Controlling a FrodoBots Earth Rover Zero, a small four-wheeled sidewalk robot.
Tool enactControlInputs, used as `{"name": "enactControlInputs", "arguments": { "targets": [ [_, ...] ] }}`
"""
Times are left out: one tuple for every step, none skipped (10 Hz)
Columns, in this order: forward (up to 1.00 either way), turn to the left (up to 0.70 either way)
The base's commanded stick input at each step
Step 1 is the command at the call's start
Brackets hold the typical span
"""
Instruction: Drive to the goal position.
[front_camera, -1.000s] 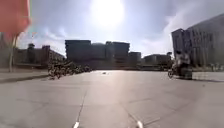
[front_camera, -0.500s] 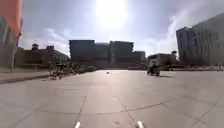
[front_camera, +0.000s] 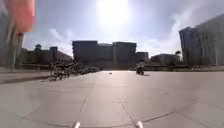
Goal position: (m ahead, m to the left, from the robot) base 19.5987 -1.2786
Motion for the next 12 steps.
{"name": "enactControlInputs", "arguments": {
  "targets": [
    [0.70, 0.14],
    [0.70, 0.14],
    [0.70, 0.14],
    [0.70, 0.14],
    [0.70, 0.14],
    [0.70, 0.14],
    [0.70, 0.14],
    [0.70, 0.14],
    [0.70, 0.14],
    [0.70, 0.14],
    [0.70, 0.14],
    [0.70, 0.14]
  ]
}}
